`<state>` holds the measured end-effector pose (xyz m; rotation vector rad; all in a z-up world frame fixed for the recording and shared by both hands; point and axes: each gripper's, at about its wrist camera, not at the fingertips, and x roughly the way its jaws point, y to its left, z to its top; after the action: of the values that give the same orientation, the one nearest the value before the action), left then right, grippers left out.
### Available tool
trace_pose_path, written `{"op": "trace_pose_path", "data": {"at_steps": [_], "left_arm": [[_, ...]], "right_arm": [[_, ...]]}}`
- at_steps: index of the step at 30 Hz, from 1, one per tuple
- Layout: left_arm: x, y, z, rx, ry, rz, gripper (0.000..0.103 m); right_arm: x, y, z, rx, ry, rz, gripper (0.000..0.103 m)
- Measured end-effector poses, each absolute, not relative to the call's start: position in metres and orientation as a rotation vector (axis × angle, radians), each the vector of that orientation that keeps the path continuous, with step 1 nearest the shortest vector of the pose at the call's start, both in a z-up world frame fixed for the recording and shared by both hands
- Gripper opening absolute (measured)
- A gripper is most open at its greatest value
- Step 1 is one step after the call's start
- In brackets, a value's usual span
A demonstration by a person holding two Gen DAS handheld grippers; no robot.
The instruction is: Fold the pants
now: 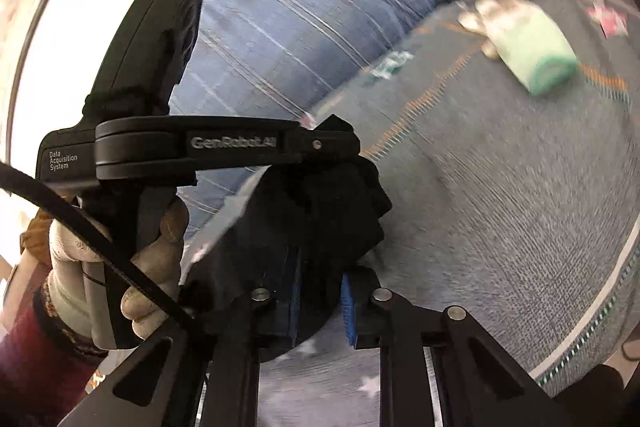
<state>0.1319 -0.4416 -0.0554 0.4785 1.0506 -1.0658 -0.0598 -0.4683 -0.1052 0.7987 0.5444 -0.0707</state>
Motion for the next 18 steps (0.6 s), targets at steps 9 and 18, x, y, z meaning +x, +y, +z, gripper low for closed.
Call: {"op": "trace_pose_path", "data": {"at_steps": [9,18], "left_arm": [[0.13,-0.293,0.024,0.149,0.911,-1.01,0.011],[0.14,-0.117,0.009,-0.227,0.879,-0.831,0.011]], "right_arm": [[-0.046,-0.388,-0.027,0.588,0.517,0.14,0.015],[-0.005,-0.244,-0.014,0.311,0.616,0.346,0.015]]}}
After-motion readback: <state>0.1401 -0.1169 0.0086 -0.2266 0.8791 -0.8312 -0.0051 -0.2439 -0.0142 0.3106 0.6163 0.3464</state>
